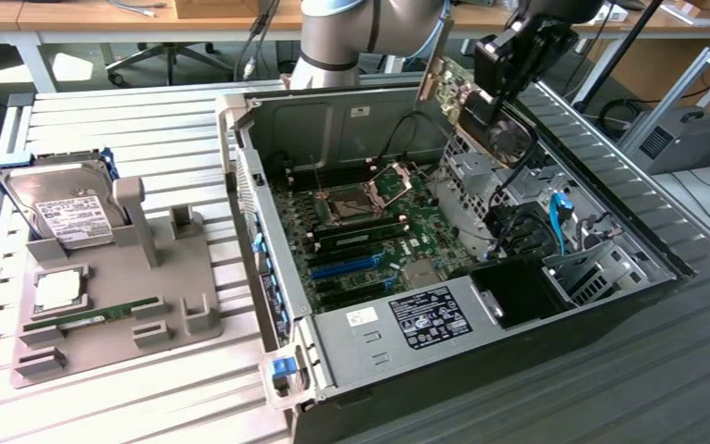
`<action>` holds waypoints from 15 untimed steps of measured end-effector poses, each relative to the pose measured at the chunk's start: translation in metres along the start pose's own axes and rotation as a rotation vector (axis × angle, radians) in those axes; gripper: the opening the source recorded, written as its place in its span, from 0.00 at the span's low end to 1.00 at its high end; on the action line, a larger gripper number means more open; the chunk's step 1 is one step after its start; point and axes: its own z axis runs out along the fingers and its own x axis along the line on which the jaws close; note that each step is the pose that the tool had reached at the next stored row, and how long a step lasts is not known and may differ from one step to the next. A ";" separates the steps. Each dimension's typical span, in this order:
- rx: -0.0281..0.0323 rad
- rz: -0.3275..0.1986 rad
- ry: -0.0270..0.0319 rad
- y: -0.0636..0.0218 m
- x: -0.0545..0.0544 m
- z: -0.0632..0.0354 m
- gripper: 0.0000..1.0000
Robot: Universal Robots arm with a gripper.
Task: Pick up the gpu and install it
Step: 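Insert the gpu into the slot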
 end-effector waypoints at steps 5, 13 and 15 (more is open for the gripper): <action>-0.0006 -0.097 0.0070 0.0000 0.000 0.0004 0.27; -0.0021 -0.304 0.0216 -0.0001 0.000 0.0012 0.27; -0.0023 -0.340 0.0243 -0.0001 0.000 0.0013 0.27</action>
